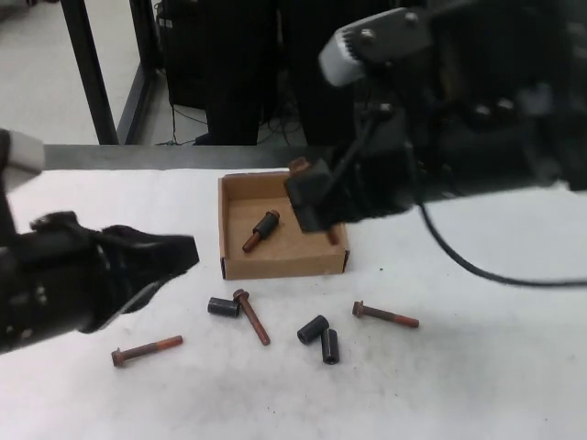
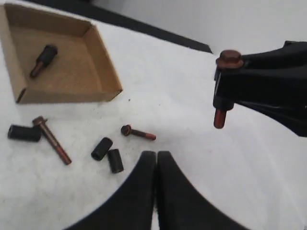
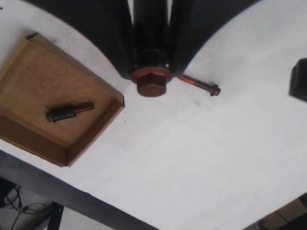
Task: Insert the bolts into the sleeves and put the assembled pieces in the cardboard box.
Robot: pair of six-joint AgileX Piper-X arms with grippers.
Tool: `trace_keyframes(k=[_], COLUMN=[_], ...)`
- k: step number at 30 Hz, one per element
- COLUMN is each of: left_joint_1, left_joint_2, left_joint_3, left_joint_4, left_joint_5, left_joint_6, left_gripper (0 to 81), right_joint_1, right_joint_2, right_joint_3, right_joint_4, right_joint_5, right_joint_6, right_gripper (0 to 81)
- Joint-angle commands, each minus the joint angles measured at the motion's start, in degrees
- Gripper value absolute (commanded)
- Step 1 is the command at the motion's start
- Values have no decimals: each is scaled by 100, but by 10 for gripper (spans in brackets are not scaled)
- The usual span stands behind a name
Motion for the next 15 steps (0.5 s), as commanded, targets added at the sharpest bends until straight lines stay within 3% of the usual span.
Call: trace_keyframes(k=[1, 10, 15], left_joint_1=[36, 70, 406], left_joint_2=[357, 1175, 1538], left_joint_3=[-102, -131, -199], left_joint_4=[176, 25, -59], left_joint_5=[222, 340, 426], left_joint_6=[-557, -1164, -1189], left_gripper=[8, 8, 8], right_joint_1=[-119, -639, -868], right_joint_2=[268, 1807, 2549], right_joint_3=[-309, -1680, -2500], right_joint_4=[118, 556, 939], right_joint_5=[-36, -177, -178], right_joint_6=[0, 0, 0], right_gripper=[3, 3, 3])
